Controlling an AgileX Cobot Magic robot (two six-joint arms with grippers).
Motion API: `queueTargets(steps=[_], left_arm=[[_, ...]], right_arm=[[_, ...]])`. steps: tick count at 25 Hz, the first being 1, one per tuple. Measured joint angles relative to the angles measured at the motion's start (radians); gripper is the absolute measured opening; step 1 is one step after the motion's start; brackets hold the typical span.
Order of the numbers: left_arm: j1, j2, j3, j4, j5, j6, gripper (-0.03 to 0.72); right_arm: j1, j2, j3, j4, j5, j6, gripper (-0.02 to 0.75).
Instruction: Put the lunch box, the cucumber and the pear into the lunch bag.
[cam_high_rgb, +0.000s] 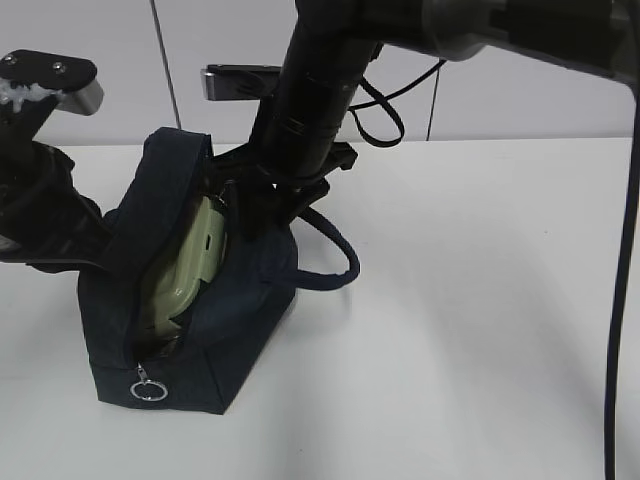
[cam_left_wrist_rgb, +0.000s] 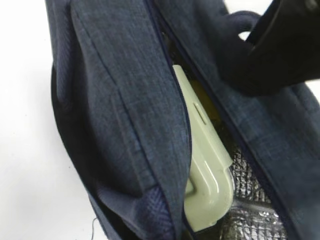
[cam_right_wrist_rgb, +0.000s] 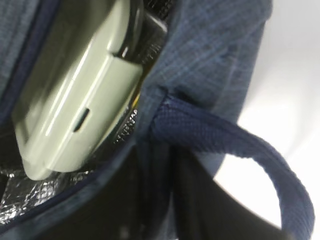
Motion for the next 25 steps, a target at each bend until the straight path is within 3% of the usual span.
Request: queueTargets(steps=[2,4,10,15,21,25], left_arm=[[0.0,0.0,0.0,0.0,0.0,0.0,-0.015],[0.0,0.001,-0.002,0.001,-0.001,0.0,-0.015],[0.0,0.049,-0.08,0.003,0.037,0.0,-0.015],[-0.004,0.136,-0.187,0.0,0.085,0.0,-0.015],[-0.075,0.227,-0.28,0.001,0.094,0.003,-0.015],[-0.133,0.286,-0.34,-0.008,0.09,0.004,-0.015]], right_arm=[[0.0,-0.011,0.0,0.004,-0.025,-0.011,0.054],[0.0,-0.034,0.0,-0.015,-0.029,-0.014,0.02],[-0.01,-0.125,0.084,-0.102,-0.077,0.03,0.012],[-0.024,-0.267,0.311,-0.129,-0.202,0.065,0.01],[-0.12,-0.494,0.717,-0.006,-0.455,0.012,0.01],[-0.153,-0.595,0.878,0.073,-0.547,-0.077,0.01]])
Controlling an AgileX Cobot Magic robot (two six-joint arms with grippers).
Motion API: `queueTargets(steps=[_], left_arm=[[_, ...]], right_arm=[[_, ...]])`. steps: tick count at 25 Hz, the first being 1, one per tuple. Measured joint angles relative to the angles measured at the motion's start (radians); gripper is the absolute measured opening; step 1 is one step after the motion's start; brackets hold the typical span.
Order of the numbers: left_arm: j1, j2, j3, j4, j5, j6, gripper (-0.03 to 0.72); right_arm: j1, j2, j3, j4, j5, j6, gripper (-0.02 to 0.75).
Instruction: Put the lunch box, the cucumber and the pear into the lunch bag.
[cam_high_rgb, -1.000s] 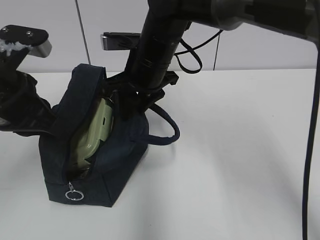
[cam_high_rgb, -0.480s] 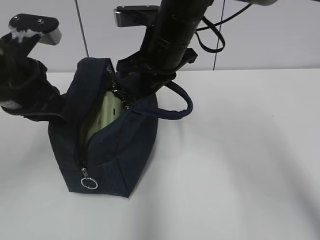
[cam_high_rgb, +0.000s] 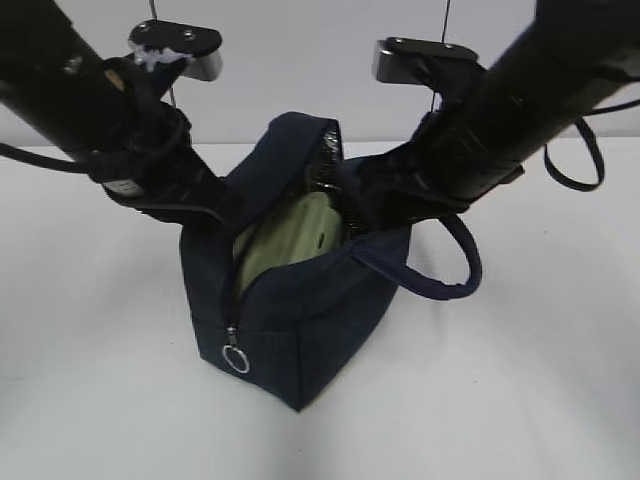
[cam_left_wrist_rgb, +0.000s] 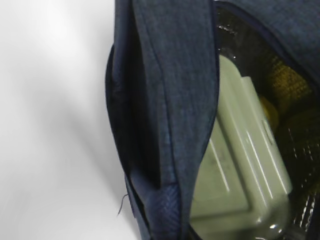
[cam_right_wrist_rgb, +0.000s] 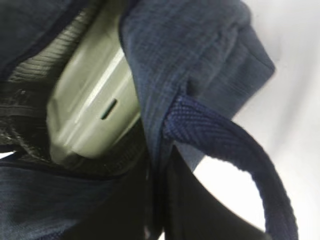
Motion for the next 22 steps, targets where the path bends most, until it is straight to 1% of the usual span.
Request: queueTargets(steps=[3,4,5,6,8,9,11,12,15,17,19,22], left_arm=[[-0.009,0.011,-0.012,-0.029,-0.003,0.002,-0.007],[-0.009,0.011,-0.012,-0.032,-0.002,0.002,0.011],[-0.009,0.011,-0.013,-0.032,0.0,0.002,0.045],[-0.009,0.011,-0.013,-0.033,0.002,0.002,0.085],[-0.009,0.011,-0.015,-0.036,0.007,0.002,0.213],[-0.009,0.011,-0.015,-0.036,0.008,0.002,0.272],[-0.009,0.005,-0.011,-0.038,-0.002,0.002,0.34],[-0.009,-0.009,0.0,-0.037,-0.019,0.002,0.356],[-0.009,-0.092,0.08,-0.047,-0.142,0.002,0.376],[-0.009,-0.173,0.169,-0.052,-0.247,0.002,0.38],[-0.009,-0.268,0.262,-0.053,-0.351,0.01,0.382],[-0.009,-0.39,0.413,-0.054,-0.477,0.051,0.383]], right_arm=[[0.0,-0.021,0.025,0.016,-0.029,-0.029,0.011],[0.0,-0.021,0.027,0.018,-0.037,-0.041,0.023],[0.0,-0.021,0.027,0.026,-0.044,-0.056,0.045],[0.0,-0.021,0.027,0.039,-0.051,-0.077,0.105],[0.0,-0.029,0.027,0.062,-0.065,-0.116,0.242],[0.0,-0.033,0.027,0.076,-0.071,-0.143,0.346],[0.0,-0.051,0.027,0.096,-0.083,-0.178,0.465],[0.0,-0.066,0.027,0.102,-0.091,-0.189,0.498],[0.0,-0.118,0.033,0.108,-0.122,-0.21,0.524],[0.026,-0.167,0.059,0.114,-0.183,-0.228,0.524],[0.079,-0.219,0.124,0.126,-0.273,-0.249,0.521],[0.207,-0.302,0.256,0.14,-0.455,-0.257,0.51]])
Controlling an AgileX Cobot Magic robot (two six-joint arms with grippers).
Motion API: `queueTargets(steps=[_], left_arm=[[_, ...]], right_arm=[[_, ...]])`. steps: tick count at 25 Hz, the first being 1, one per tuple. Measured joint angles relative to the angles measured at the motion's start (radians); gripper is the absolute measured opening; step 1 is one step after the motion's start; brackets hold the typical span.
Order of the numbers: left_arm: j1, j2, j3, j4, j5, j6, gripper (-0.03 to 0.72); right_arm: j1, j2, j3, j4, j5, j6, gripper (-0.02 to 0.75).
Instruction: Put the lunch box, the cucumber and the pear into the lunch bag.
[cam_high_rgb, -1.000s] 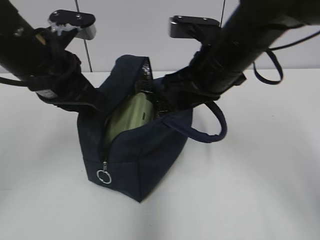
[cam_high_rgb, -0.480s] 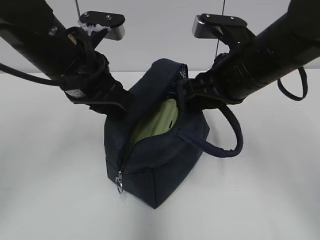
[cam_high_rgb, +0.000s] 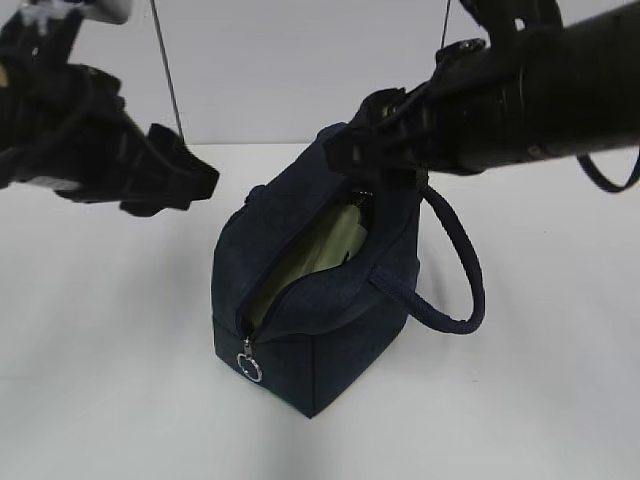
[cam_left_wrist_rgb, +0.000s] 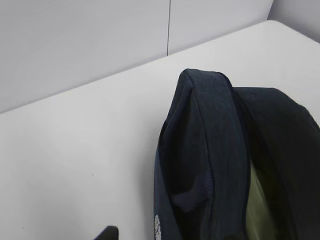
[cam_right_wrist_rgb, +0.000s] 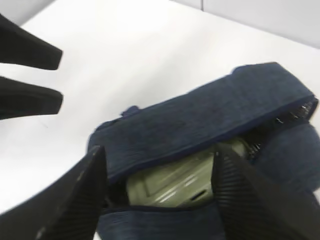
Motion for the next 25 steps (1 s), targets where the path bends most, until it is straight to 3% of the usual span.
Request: queueTargets(steps=[6,9,14,25], left_arm=[[0.0,-0.179,0.221,0.0,-0.145,0.019,0.383],[0.0,-0.236,0.281,0.01,-0.157,0.02,0.383],[0.0,-0.306,0.343,0.014,-0.157,0.02,0.375],[0.0,-0.358,0.365,0.017,-0.11,0.02,0.353]], right_arm=[[0.326,-0.049,0.26,0.036,-0.39,-0.004,0.469],[0.422,0.001,0.311,0.063,-0.501,-0.004,0.432],[0.462,0.181,0.32,0.069,-0.571,0.031,0.389],[0.462,0.504,0.298,0.085,-0.799,0.156,0.384]])
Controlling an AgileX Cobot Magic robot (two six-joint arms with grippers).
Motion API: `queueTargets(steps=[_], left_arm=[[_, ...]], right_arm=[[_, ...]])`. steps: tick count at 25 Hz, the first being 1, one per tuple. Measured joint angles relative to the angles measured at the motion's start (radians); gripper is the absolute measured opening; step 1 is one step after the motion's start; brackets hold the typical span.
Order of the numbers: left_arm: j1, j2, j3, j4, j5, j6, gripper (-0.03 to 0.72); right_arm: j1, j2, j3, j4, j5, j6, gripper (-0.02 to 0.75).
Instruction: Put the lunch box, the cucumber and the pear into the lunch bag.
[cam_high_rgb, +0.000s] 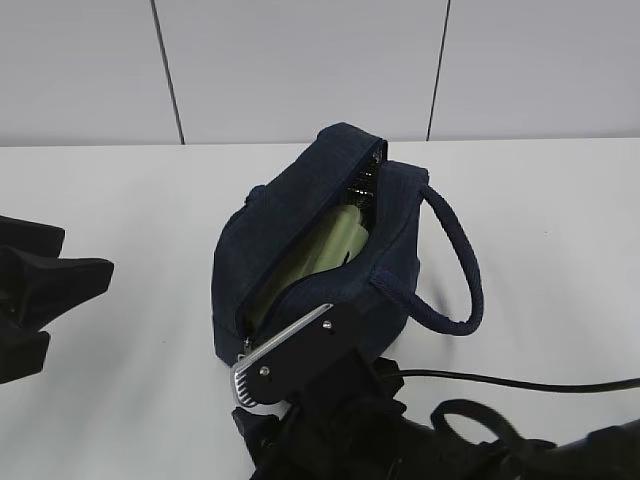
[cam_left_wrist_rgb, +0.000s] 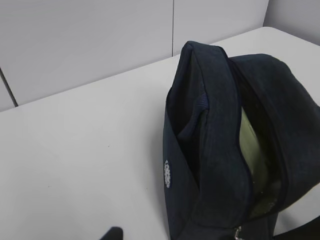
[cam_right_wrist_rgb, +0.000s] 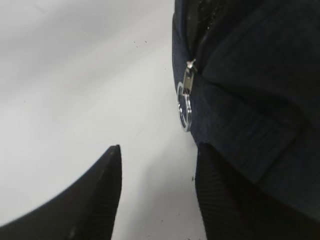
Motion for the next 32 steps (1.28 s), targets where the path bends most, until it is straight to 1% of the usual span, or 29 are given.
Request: queueTargets(steps=[6,11,17,19,21,22,23,24,25,29,32], left_arm=[[0.0,0.0,0.0,-0.006,0.0,0.0,0.332],[0.0,0.0,0.0,-0.024,0.0,0.0,0.326],[0.0,0.0,0.0,-0.032,0.0,0.0,0.322],[0.0,0.0,0.0,-0.034,0.0,0.0,0.322],[0.0,0.0,0.0,-0.034,0.0,0.0,0.322],[0.0,0.0,0.0,-0.034,0.0,0.0,0.322],[0.0,0.0,0.0,-0.034,0.0,0.0,0.322],[0.0,0.0,0.0,-0.034,0.0,0.0,0.322],[0.0,0.0,0.0,-0.034,0.0,0.0,0.322],[0.0,0.0,0.0,-0.034,0.0,0.0,0.312],[0.0,0.0,0.0,-0.025,-0.005,0.0,0.285]], right_arm=[[0.0,0.097,-0.04,0.035,-0.082,0.009,0.365],[0.0,0.128,-0.086,0.056,-0.097,0.011,0.363],[0.0,0.172,-0.137,0.109,-0.097,0.011,0.35],[-0.002,0.179,-0.141,0.114,-0.097,0.011,0.303],[-0.002,0.18,-0.143,0.124,-0.097,0.011,0.197],[-0.002,0.18,-0.143,0.127,-0.097,0.011,0.11],[-0.004,0.18,-0.143,0.131,-0.097,0.011,0.058],[-0.004,0.18,-0.144,0.134,-0.097,0.011,0.026],[-0.004,0.177,-0.144,0.136,-0.092,0.006,0.006],[-0.004,0.128,-0.144,0.159,-0.028,-0.054,0.006],[-0.004,0.07,-0.144,0.208,0.067,-0.134,0.006]])
